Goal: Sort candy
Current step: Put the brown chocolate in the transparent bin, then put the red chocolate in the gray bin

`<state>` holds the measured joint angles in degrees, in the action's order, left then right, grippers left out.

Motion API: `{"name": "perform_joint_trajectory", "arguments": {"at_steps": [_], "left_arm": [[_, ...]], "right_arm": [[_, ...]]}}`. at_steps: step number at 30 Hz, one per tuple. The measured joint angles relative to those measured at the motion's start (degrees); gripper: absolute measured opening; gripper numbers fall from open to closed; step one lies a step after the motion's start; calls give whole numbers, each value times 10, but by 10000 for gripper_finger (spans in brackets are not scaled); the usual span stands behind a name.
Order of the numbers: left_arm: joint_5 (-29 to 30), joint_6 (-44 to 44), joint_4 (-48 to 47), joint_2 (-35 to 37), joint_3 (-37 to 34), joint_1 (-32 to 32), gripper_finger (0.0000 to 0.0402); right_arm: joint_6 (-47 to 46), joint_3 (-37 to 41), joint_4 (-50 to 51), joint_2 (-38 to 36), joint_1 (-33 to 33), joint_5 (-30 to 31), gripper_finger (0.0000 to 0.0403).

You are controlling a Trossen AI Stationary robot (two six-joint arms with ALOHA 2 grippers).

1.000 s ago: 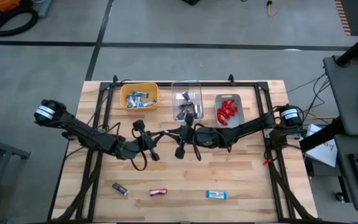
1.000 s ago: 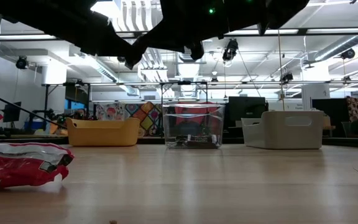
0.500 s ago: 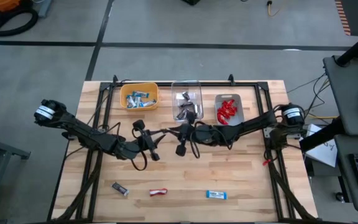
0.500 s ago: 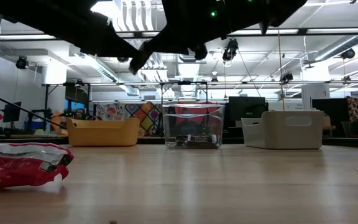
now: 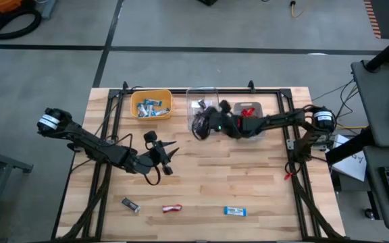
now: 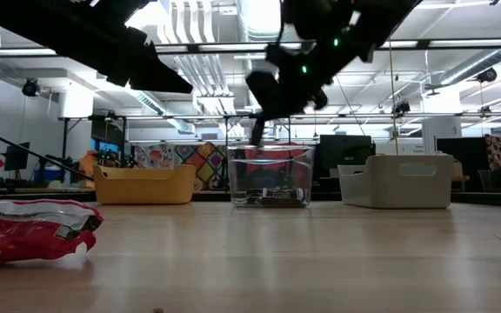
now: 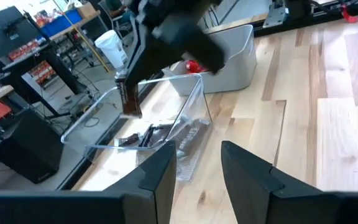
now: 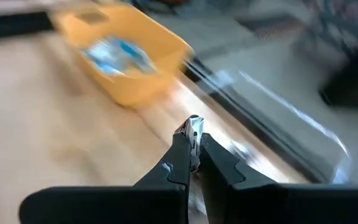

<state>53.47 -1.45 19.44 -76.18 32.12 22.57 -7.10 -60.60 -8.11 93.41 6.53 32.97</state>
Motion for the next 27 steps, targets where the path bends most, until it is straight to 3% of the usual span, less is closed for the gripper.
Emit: {"name": "perform_joint_trajectory", "arguments": {"at_steps": [6,17,24,27], "left_arm": [[0,13,-1,0,-2,-1,112],[-4,22,-3,0,-8,-1,112],[-72,35,-2,0,-9,-1,112],[-134,35,-14,0,-9,-1,112]], "right_arm": [[-86,0,74,8,63,-2,14],[-65,0,72,8,66,-4,78],[-64,0,73,7,66,-5,129],[-64,0,75,-2,65,-5,144]]}}
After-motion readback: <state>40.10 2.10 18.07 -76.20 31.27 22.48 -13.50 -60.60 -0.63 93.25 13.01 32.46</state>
